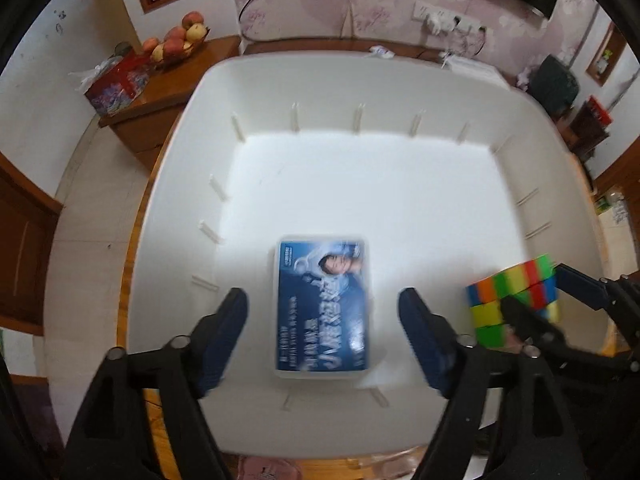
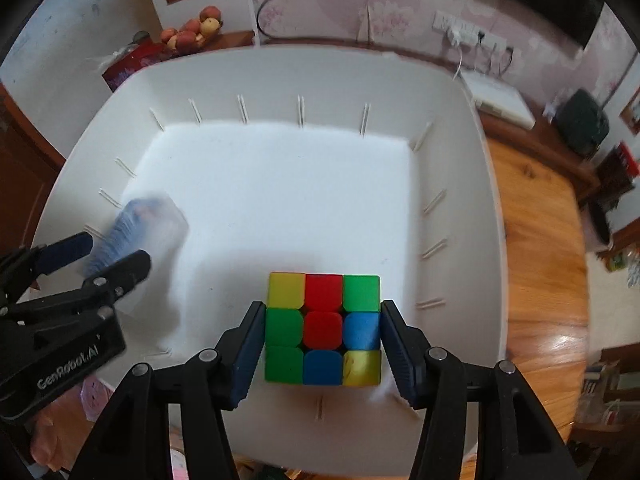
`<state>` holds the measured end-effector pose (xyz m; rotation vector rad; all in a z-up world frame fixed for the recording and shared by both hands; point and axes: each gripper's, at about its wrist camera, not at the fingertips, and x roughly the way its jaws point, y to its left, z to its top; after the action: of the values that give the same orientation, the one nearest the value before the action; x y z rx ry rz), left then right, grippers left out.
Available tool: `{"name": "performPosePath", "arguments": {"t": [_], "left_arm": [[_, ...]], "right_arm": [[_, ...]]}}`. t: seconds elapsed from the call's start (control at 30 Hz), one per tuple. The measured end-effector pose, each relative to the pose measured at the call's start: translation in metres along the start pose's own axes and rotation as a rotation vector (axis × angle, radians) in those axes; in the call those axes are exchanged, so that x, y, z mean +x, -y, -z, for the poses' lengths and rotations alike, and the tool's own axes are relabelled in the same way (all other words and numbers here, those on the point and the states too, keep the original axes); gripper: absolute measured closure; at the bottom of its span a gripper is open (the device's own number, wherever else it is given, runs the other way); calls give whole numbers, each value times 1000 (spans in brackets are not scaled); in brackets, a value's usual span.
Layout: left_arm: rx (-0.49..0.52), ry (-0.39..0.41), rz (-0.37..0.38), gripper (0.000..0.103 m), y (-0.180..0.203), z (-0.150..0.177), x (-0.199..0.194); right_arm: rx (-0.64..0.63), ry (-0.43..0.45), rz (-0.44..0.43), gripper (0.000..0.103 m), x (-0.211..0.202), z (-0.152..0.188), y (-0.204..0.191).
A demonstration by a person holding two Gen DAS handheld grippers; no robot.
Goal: Organize rigid objects
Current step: 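Carry the cube and floss box into the white bin and open both tools, then withdraw both tools from the bin toward the remaining items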
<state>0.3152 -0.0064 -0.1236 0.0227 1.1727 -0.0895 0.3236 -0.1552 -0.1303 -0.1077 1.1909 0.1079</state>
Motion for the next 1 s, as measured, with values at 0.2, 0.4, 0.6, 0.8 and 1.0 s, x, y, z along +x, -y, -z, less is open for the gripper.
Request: {"name": "performPosePath", "arguments": {"t": [0.2, 0.4, 0.6, 0.8, 1.0], "left_arm": [[-8, 57, 45, 19, -5, -4, -34], [14, 115, 62, 19, -9, 10, -79], [43, 168, 100, 19, -16, 41, -129], [56, 211, 124, 19, -19, 71, -175], [76, 263, 108, 18, -20, 97, -220]], "right_arm": [[8, 78, -19, 35, -33, 6, -4], [21, 153, -47, 35, -76, 22, -4], [53, 236, -78, 35, -129, 55, 2], [95, 354, -112, 35, -181, 94, 12], [135, 473, -133, 35, -228, 126, 21]]}}
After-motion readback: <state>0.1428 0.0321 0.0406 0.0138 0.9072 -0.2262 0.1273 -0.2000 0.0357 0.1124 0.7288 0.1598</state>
